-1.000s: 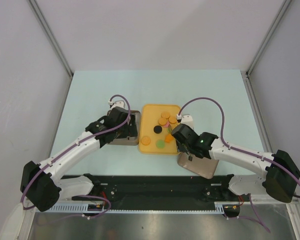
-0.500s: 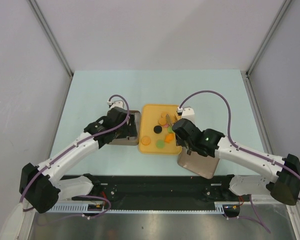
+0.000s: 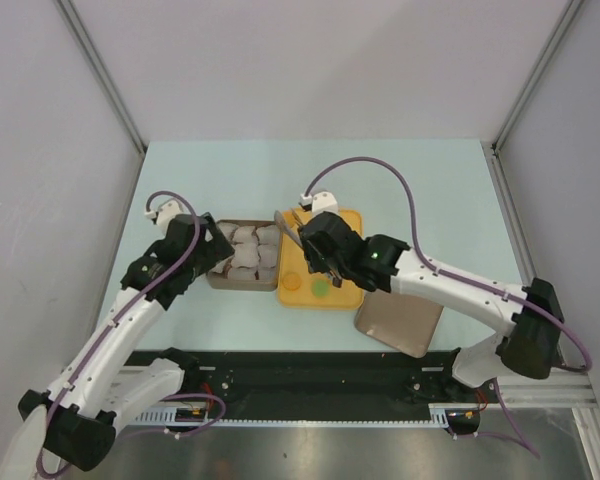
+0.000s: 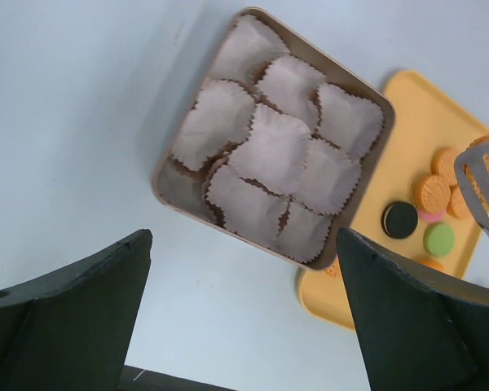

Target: Pack the cookies

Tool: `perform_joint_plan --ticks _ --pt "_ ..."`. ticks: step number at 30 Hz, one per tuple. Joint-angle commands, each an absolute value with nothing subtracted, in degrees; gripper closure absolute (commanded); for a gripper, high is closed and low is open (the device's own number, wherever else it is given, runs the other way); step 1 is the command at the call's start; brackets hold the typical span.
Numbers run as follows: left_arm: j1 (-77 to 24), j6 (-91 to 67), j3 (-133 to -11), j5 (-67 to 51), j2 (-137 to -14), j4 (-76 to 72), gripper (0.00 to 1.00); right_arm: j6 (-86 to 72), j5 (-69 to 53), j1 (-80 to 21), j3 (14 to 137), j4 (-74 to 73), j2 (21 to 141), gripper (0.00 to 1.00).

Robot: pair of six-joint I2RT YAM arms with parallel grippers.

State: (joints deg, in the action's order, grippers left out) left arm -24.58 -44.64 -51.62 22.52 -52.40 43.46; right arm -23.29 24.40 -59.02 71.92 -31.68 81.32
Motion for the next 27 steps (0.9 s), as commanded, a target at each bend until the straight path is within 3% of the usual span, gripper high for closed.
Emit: perform_joint_plan --ticks 1,12,27 --pt "-20.93 -50.78 -51.5 24.16 -51.85 48.86 0.0 -18.9 20.93 -59.59 78.57 -27.95 86.99 1.0" --pt "-16.52 -53.35 -47.64 22.33 -50.54 50.54 0.0 -15.91 13.28 -60.38 87.36 -28.12 96.67 1.0" --pt "-16.17 -51.94 -47.46 21.01 -51.68 49.13 0.0 -15.91 9.41 -61.79 87.71 -28.12 102.48 1.0"
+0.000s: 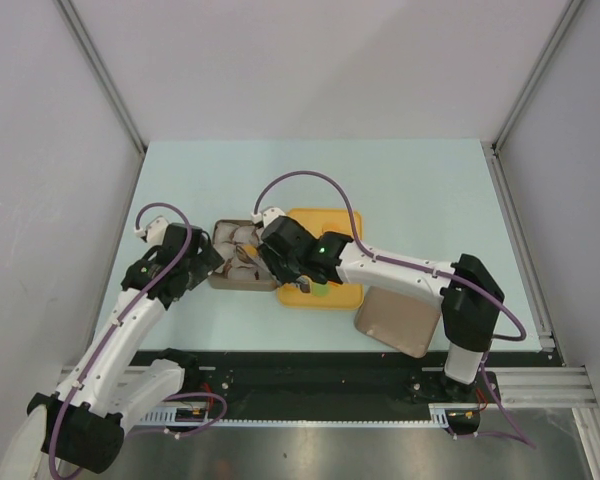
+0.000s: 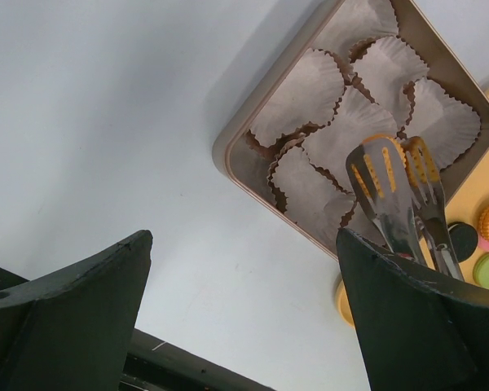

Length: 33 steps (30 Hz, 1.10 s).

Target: Pack the cookies

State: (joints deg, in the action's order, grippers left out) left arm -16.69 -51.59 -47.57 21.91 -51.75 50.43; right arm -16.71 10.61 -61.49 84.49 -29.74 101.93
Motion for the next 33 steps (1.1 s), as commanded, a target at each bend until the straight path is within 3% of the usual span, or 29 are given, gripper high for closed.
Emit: perform_joint_plan --ticks 1,18,25,28,33 --pt "-16.08 -51.86 -47.37 21.01 -51.77 49.13 0.0 -15.91 9.4 -61.79 87.89 -28.21 103.18 1.0" --pt "-16.17 -51.42 -47.11 21.18 -51.94 48.52 0.0 -15.91 10.9 -60.82 90.35 -27.42 106.79 1.0" --pt "-16.17 -51.24 -46.85 21.09 -52.21 48.16 0.0 -16.26 11.42 -60.38 91.14 -26.98 107.66 0.83" --pt "-16.17 -51.24 -46.85 21.18 -52.21 48.16 0.0 -16.26 11.42 -60.21 91.32 -26.72 108.19 0.81" --pt "-16.17 -51.07 -46.85 21.44 -52.47 48.08 0.0 -16.7 11.69 -60.2 91.23 -26.37 108.28 0.66"
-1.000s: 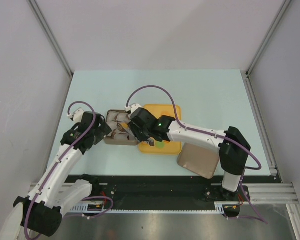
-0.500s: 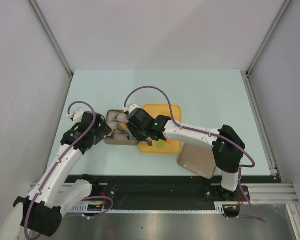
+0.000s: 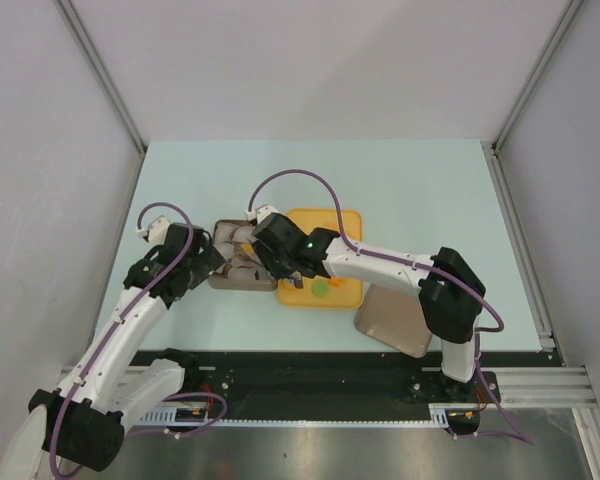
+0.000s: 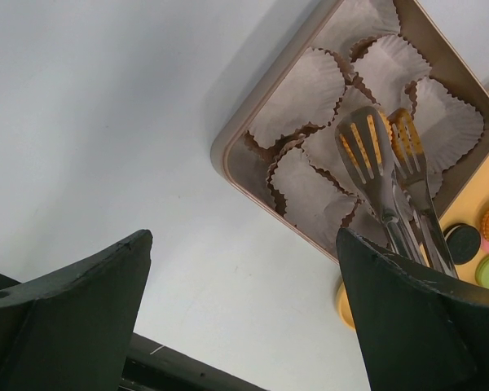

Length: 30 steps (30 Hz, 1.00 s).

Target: Pack the cookies

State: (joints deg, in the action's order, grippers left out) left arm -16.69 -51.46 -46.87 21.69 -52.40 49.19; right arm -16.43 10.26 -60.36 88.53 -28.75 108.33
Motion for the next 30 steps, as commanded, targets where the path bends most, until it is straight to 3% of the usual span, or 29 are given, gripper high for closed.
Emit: perform_joint_plan --ticks 1,11,21,30 --pt "-16.08 -51.06 -46.85 21.45 -52.47 48.08 0.0 -16.79 11.86 -60.21 91.23 -26.37 108.28 0.63" --pt "-16.17 -51.06 -46.93 21.45 -52.65 47.99 0.0 -17.31 12.57 -60.64 90.97 -26.63 106.26 0.48" --pt "-16.17 -51.06 -47.28 21.53 -52.65 48.34 0.0 -17.93 14.67 -60.91 90.62 -28.21 102.4 0.47" --pt "-16.17 -50.45 -47.02 19.16 -53.79 46.59 0.0 -19.51 20.65 -53.89 75.62 -32.52 82.45 0.49"
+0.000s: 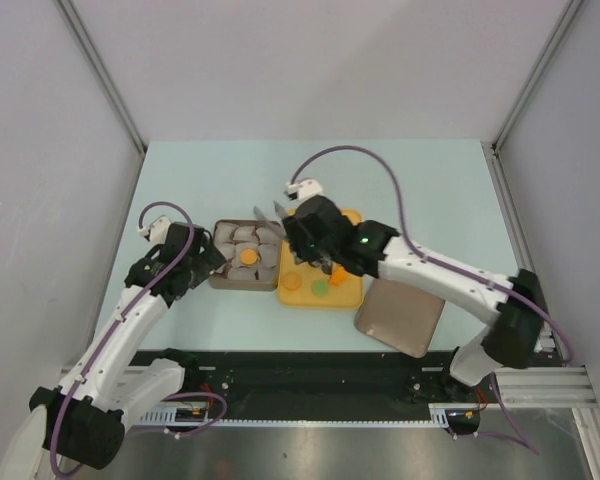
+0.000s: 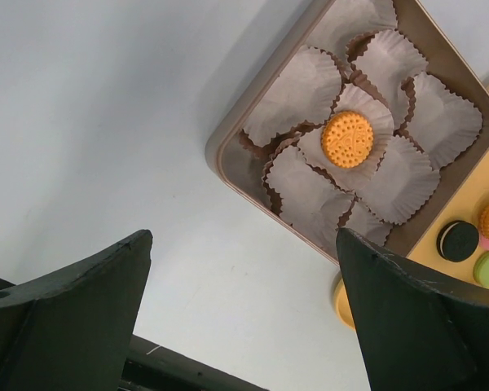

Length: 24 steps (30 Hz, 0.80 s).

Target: Pack the cookies

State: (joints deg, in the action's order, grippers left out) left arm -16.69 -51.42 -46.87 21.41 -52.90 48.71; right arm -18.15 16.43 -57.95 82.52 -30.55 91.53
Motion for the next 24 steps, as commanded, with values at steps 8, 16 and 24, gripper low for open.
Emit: perform_joint_plan --ticks 8,16,24 --pt "-16.26 -49.04 -46.93 16.26 -56.16 44.65 0.0 -23.64 20.57 -51.5 62.68 -32.44 76.55 0.51" --pt "-16.43 -48.78 -46.32 15.73 -56.69 44.03 0.0 -27.33 19.95 -54.93 58.71 -30.32 77.25 0.51" --pt "-16.7 -48.69 -46.05 15.73 -56.78 43.59 0.0 -29.09 19.86 -57.48 57.57 -29.71 78.66 0.5"
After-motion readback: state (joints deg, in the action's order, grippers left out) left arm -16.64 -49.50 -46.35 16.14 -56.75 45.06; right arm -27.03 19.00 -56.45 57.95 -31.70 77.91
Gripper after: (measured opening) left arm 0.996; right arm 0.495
